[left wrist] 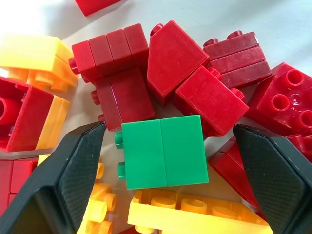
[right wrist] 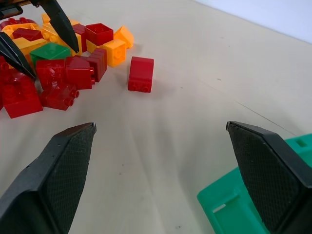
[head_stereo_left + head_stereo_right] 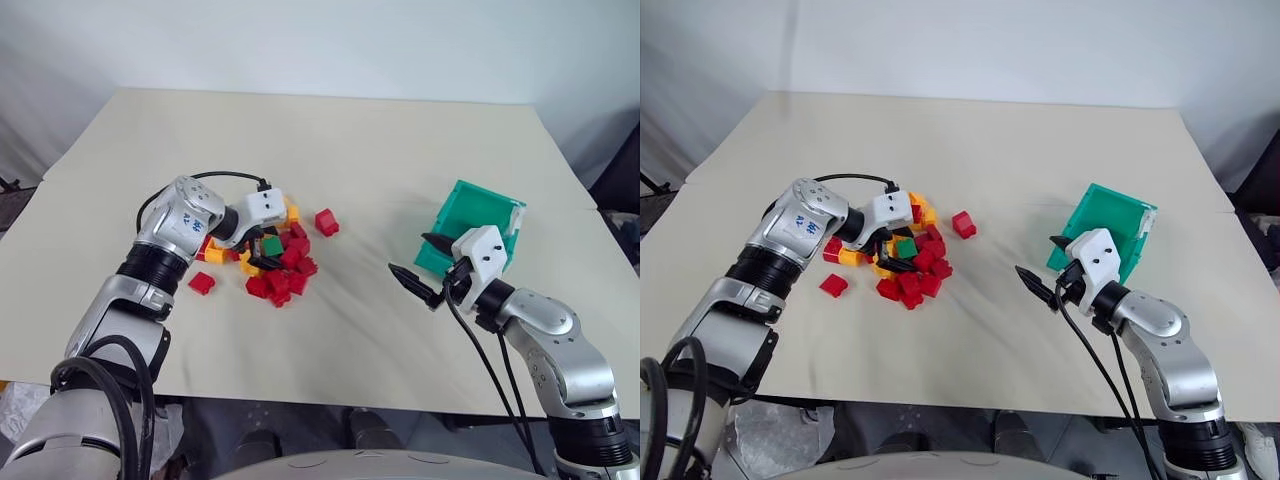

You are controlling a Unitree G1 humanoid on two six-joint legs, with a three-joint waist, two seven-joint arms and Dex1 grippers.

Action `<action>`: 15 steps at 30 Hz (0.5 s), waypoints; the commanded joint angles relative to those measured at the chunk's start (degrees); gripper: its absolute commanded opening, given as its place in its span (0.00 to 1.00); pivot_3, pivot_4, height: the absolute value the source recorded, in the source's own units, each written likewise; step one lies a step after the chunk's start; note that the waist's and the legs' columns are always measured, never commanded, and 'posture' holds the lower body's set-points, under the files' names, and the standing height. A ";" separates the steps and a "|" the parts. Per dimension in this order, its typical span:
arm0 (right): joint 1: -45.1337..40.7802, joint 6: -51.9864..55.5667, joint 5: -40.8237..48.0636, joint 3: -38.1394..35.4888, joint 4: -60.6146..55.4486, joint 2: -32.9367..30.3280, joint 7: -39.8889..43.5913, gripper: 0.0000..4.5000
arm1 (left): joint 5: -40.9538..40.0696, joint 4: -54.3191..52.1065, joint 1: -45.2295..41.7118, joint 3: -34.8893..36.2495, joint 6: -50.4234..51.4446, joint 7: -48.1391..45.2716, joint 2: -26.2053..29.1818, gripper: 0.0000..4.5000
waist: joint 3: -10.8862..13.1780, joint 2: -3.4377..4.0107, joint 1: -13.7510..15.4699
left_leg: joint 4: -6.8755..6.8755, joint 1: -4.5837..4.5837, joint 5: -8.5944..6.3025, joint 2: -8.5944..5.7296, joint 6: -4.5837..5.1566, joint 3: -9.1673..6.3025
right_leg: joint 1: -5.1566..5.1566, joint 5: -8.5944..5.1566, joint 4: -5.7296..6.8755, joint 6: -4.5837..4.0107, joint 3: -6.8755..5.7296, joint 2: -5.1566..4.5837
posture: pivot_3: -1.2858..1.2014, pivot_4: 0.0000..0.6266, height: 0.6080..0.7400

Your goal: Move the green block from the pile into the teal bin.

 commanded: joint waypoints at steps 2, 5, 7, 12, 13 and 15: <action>-0.46 -1.45 -0.22 -0.15 -2.42 0.47 -0.69 1.00 | 1.71 1.86 1.54 -0.18 1.52 0.24 0.42 0.99 | 0.00 0.00 -0.38 | 0.00 0.00 0.03 0.00 0.05 0.00 | 0.00 0.00 0.01 0.00 0.00 0.00 | 0.52 0.24 1.00; -0.84 -1.43 -0.20 0.00 -2.37 0.43 -0.60 1.00 | 1.66 1.12 2.39 -0.12 1.67 0.12 0.38 0.87 | 0.00 0.00 -0.80 | 0.00 0.00 0.04 0.00 0.08 -0.01 | 0.00 0.01 0.02 0.01 0.00 0.00 | 0.52 0.24 1.00; -1.05 -1.33 -0.09 -0.16 -2.37 0.29 -0.50 1.00 | 1.08 1.12 2.24 0.92 2.33 0.35 0.33 0.76 | 0.00 0.00 -1.00 | -0.02 -0.01 0.05 0.00 0.08 -0.02 | 0.00 0.01 0.02 0.01 0.00 0.00 | 0.52 0.24 1.00; -0.81 -1.35 0.07 -0.63 -2.54 -0.15 -0.20 1.00 | -3.93 1.43 -0.01 6.99 4.32 0.09 0.14 0.48 | 0.00 0.00 -0.92 | -0.11 -0.08 0.04 0.00 0.07 -0.07 | -0.08 0.02 0.02 0.03 -0.01 0.01 | 0.52 0.24 1.00; -0.78 -1.33 0.12 -0.80 -2.54 -0.27 -0.15 1.00 | -6.12 1.24 -0.57 9.10 4.88 -0.75 0.21 0.48 | 0.01 -0.02 -0.90 | -0.12 -0.11 0.04 0.00 0.07 -0.08 | -0.09 0.02 0.01 0.03 -0.01 0.01 | 0.52 0.24 1.00; -0.60 -1.32 0.22 -1.19 -2.57 -0.55 -0.04 1.00 | -10.88 -0.80 -0.58 13.16 4.97 -3.98 0.70 0.48 | 0.02 -0.02 -0.76 | -0.13 -0.26 0.04 0.00 0.07 -0.09 | -0.20 0.02 -0.01 0.03 -0.03 0.00 | 0.52 0.24 1.00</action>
